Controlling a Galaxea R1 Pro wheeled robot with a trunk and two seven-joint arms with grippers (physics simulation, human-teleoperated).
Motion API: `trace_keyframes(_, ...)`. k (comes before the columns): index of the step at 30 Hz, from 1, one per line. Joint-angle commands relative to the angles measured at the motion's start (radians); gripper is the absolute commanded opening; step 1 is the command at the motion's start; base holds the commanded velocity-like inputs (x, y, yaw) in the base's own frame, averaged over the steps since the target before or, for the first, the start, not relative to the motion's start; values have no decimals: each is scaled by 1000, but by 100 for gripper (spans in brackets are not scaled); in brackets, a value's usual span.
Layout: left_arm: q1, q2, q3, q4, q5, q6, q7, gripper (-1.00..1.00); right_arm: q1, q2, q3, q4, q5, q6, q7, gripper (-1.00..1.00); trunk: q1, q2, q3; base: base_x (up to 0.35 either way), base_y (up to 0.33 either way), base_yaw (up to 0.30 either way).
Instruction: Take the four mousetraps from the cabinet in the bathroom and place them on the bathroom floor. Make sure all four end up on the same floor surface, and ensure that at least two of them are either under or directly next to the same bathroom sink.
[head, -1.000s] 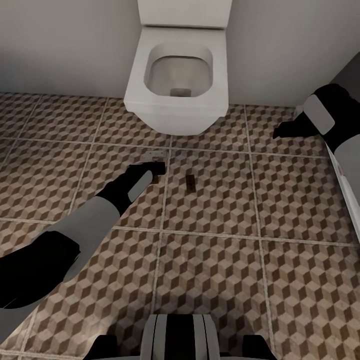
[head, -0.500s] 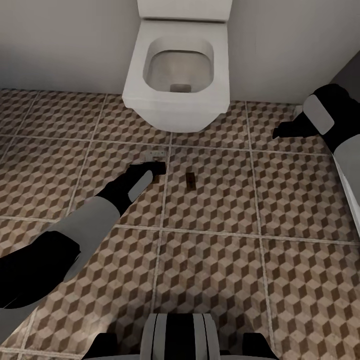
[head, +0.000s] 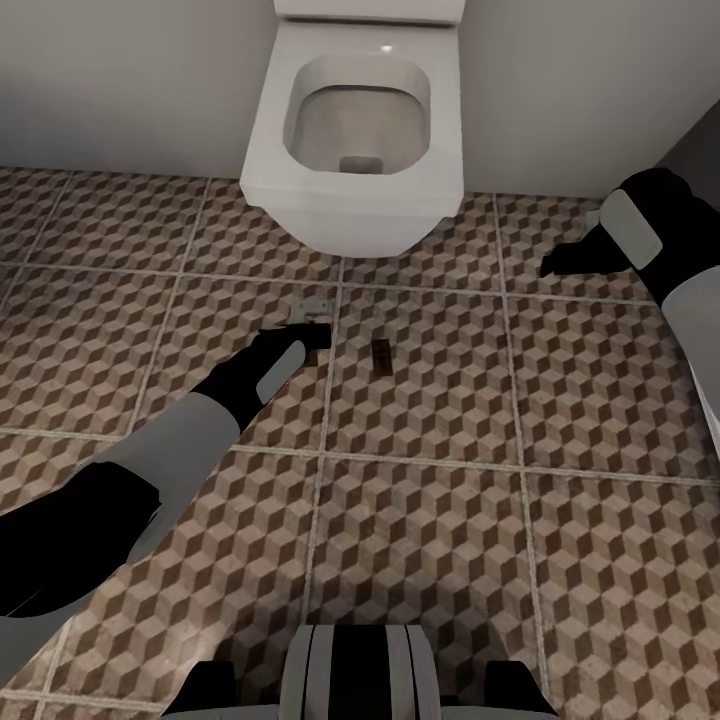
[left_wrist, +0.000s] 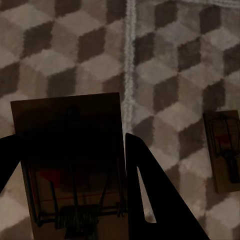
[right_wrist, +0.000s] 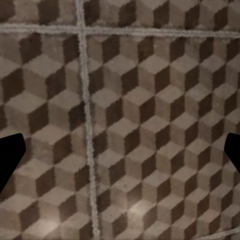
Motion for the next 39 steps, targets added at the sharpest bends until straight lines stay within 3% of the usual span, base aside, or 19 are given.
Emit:
trace_keyframes(1,-1,1,-7,-2,7,3,11,-100,-1,0,8,-1,-10,3,-7,100,0,0,-1,0,0,0)
trace_keyframes(14,-1,-1,-7,-3,7,2,11,-100,-1,8,8,-2,-10,3,-7,100,2,-1,-16,0,0,0)
trace_keyframes(21,-1,-1,-7,-3,7,2,11,-100,-1,11,8,-1,-10,3,-7,100,5,-3,-43,0,0,0)
trace_keyframes(27,-1,-2,-7,-2,6,2,11,-100,-1,12,8,-2,-10,3,-7,100,5,-3,-43,0,0,0)
trace_keyframes(33,-1,-2,-7,-1,6,2,11,-100,-1,11,8,-2,-10,3,-8,100,8,-4,-66,0,0,0)
trace_keyframes(39,-1,-3,-7,-1,6,3,11,-100,-1,11,8,-2,-10,3,-7,100,8,-4,-66,0,0,0)
